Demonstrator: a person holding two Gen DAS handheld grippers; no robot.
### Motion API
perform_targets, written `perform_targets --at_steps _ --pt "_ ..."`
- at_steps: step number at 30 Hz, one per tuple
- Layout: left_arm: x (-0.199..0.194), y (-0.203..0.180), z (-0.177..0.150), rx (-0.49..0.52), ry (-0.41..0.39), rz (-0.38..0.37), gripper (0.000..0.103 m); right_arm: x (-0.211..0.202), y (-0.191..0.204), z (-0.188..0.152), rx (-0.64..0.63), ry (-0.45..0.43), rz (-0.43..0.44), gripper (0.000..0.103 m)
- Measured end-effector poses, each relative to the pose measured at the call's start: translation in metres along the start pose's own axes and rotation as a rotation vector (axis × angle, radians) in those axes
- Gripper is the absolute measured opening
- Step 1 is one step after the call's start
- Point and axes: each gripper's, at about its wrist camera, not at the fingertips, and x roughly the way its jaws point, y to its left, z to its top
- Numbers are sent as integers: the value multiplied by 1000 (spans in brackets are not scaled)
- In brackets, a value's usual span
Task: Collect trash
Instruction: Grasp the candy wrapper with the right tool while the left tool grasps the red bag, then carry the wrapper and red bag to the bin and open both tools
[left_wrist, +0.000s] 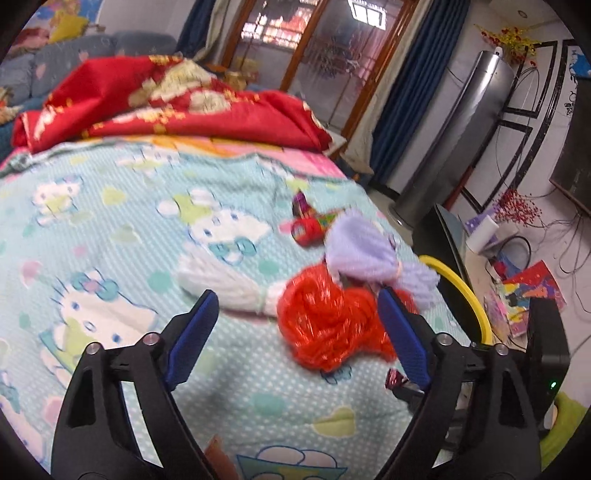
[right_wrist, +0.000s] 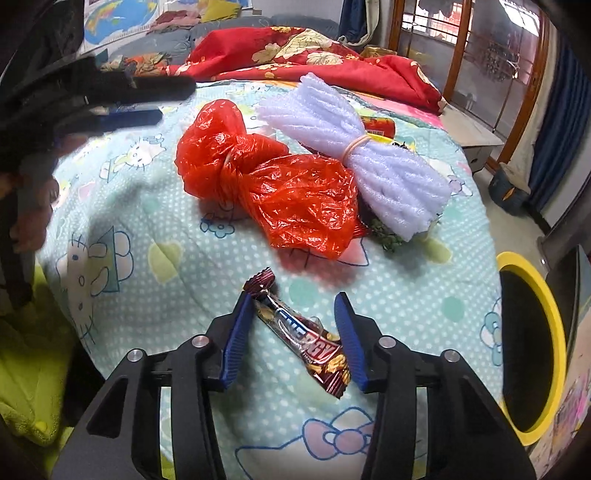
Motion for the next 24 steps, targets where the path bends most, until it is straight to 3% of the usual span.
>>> perform_targets --at_steps 1,2,13,18,24 --pt "5 0 -3 -1 15 -8 76 0 -1 -1 5 -2 9 29" --pt "7 -1 -5 -3 23 -15 73 0 -1 -1 10 -4 19 27" --pt "35 0 -18 -41 113 -81 61 -5 -3 -6 73 -40 46 17" --pt "39 -3 -19 -40 126 -105 36 -12 -4 -6 87 -62 65 14" --pt "34 -6 -17 -20 122 -113 24 -20 -5 -5 101 -92 74 13"
